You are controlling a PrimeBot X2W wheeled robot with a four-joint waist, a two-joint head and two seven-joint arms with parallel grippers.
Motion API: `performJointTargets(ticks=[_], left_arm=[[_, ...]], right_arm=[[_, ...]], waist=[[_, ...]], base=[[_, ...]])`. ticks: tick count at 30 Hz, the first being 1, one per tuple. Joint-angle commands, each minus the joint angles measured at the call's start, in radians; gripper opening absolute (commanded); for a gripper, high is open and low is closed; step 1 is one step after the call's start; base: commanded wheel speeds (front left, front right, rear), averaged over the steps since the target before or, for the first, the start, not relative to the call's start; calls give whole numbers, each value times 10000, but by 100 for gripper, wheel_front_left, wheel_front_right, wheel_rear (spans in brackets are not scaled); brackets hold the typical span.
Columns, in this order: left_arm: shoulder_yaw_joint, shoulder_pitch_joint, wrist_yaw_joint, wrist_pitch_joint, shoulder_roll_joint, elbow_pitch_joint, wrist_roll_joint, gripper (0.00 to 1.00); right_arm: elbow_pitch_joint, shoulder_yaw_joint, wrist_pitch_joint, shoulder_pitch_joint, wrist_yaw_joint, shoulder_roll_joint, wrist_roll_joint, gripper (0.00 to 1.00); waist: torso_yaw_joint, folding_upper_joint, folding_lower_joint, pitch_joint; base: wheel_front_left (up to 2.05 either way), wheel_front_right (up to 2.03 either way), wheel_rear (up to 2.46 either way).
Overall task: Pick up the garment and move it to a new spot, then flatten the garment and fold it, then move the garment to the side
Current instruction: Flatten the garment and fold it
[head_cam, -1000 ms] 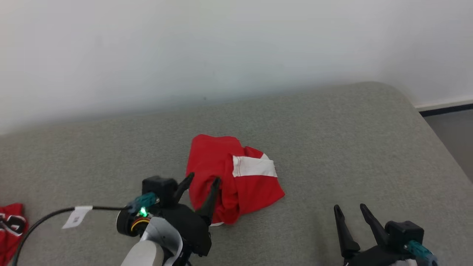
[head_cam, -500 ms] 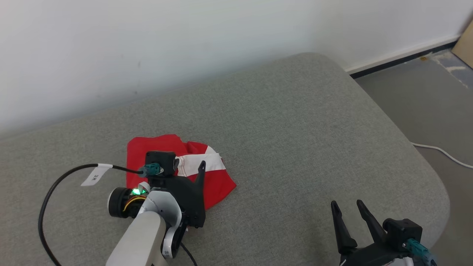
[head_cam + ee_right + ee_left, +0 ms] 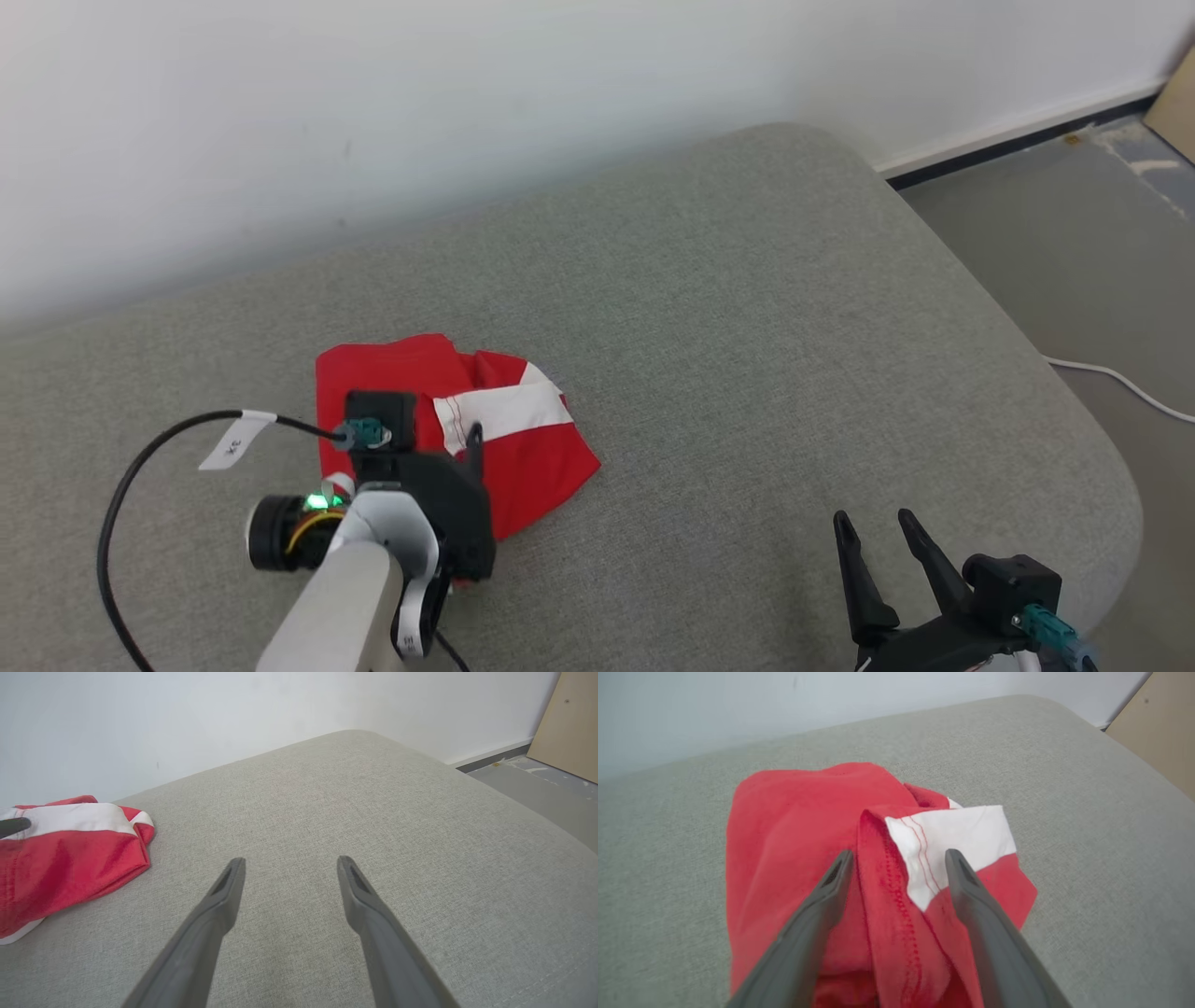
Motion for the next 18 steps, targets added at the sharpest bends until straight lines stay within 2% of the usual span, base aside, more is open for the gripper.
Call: performJointTargets(ticks=[1,2,4,7,8,9,10,11,16,18], left_arm=[[-16,216,-124,126,21,-17,-172,100],[-81,231,-202,179,15,-61,-183,98],[-195,238,-345,216,1,-96,-234,69],[-371,135,-469,109,-58,-104,-251,59],[-431,62,-499,68,-71,-96,-243,49],[-494,-10,-517,-8,-86,-82,-227,35],[-559,-70,-571,-61,-98,-73,-195,5],[-585,-121,-586,-167,-114,-76,-192,0],[-771,-629,-896,-852,-168,-297,-290,0],[-955,-1107,-1263,-1285,-217,-671,-497,0]], right_arm=[[-30,23,21,-104,-18,-4,-87,100],[-47,63,39,-103,-18,-1,-89,100],[-66,128,58,-108,-18,-2,-89,100],[-85,207,100,-137,-18,-4,-81,100],[-94,238,110,-150,-18,-2,-84,100],[-107,260,122,-149,-18,-2,-92,100],[-113,264,133,-132,-18,-2,-106,100],[-108,260,141,-119,-18,-4,-117,100],[-97,183,154,-50,-18,-2,-139,100],[-89,150,155,12,-18,-2,-118,100]], waist=[[100,-1,0,-93],[116,-1,0,-111],[134,-1,0,-135],[113,-1,0,-151],[92,-1,0,-157],[67,-1,0,-160],[45,-1,0,-161],[25,-1,0,-164],[6,-1,0,-223],[96,-1,0,-278]], base=[[0,0,0],[0,0,0],[0,0,0],[0,0,0],[0,0,0],[0,0,0],[0,0,0],[0,0,0],[0,0,0],[0,0,0]])
